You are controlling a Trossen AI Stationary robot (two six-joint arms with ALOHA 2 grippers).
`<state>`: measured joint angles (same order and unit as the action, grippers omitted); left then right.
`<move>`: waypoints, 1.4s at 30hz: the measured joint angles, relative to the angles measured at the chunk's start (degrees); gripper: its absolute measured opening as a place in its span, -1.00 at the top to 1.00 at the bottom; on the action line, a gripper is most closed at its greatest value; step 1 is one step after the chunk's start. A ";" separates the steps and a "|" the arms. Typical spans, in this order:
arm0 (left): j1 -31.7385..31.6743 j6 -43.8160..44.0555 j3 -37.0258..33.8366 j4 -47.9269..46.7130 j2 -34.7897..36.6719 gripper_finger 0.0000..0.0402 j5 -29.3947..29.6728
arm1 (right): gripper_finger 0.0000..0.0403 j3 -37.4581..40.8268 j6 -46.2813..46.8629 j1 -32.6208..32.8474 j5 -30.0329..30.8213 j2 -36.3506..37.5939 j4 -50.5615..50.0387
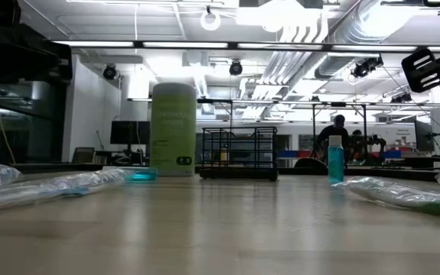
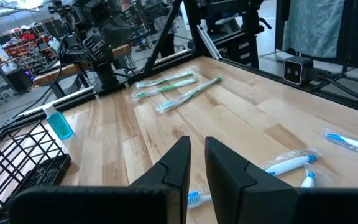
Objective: Pick & Place toothbrushing station
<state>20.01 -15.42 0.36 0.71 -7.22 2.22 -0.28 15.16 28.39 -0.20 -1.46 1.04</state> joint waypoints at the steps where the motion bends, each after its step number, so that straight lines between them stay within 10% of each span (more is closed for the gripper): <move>1: 0.00 0.02 0.00 -0.02 0.00 0.79 0.00 | 0.99 -0.02 0.00 0.00 0.00 0.00 0.02; 42: -0.02 6.11 0.00 4.41 0.00 0.79 0.78 | 0.99 -0.02 0.02 -0.01 0.01 0.01 0.00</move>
<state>19.99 -9.31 0.36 5.12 -7.22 3.00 -0.29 15.18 28.38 -0.19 -1.45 1.04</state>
